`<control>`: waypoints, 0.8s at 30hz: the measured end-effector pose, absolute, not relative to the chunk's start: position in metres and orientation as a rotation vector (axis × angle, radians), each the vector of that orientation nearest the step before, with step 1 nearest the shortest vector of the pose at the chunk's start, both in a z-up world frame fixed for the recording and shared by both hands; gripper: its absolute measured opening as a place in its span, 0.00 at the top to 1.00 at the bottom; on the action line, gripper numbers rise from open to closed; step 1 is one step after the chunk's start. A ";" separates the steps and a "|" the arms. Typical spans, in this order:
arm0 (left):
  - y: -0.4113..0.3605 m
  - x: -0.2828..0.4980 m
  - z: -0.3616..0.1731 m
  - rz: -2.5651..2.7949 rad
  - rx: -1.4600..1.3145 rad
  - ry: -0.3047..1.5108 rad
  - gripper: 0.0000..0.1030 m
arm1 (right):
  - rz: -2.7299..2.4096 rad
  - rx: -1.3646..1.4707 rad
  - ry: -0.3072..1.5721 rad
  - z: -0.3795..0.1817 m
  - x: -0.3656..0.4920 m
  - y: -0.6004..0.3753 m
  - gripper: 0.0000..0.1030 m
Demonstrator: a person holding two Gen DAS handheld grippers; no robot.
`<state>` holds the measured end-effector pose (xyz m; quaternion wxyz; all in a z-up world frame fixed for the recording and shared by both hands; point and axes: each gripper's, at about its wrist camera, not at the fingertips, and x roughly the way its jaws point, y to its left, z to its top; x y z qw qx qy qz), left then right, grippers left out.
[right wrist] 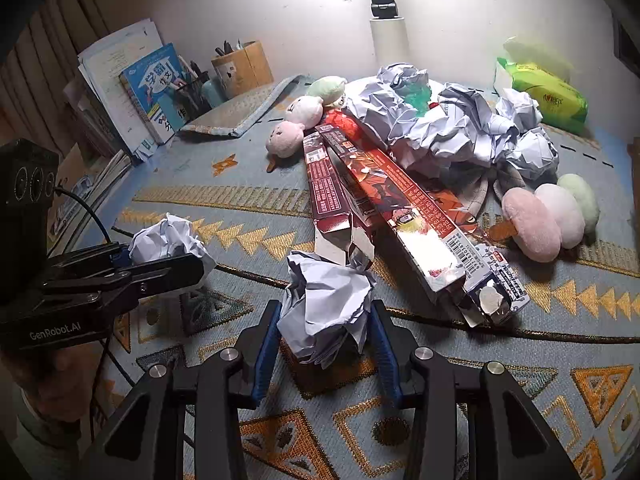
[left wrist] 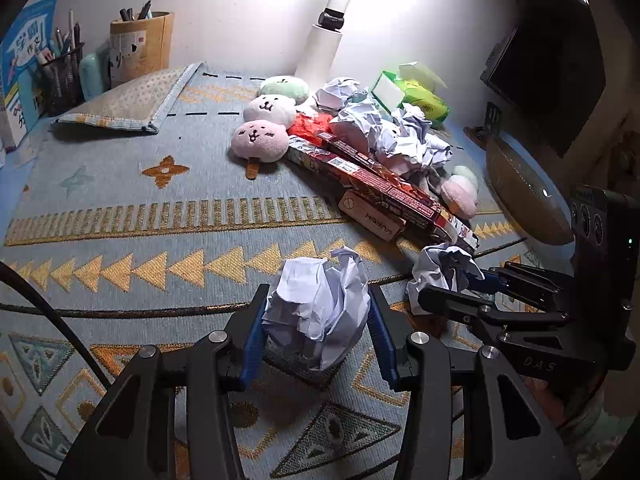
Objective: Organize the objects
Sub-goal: 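Grasp crumpled paper balls with both grippers from the pile, then carry paper balls to the glass bowl and open both grippers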
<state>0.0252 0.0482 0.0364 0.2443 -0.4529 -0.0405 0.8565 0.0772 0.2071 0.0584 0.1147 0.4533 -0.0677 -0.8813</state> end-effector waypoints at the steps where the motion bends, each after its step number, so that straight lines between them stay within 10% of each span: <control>1: 0.052 0.030 0.040 2.337 -1.228 -0.103 0.58 | -2.597 1.307 -0.208 0.063 0.081 0.201 0.60; 11: 0.159 0.063 0.109 2.156 -1.023 0.088 0.58 | -2.979 1.101 -0.049 0.125 0.183 0.303 0.60; 24: 0.364 0.012 0.141 1.965 -0.896 0.116 0.58 | -3.301 1.059 -0.362 0.177 0.179 0.481 0.60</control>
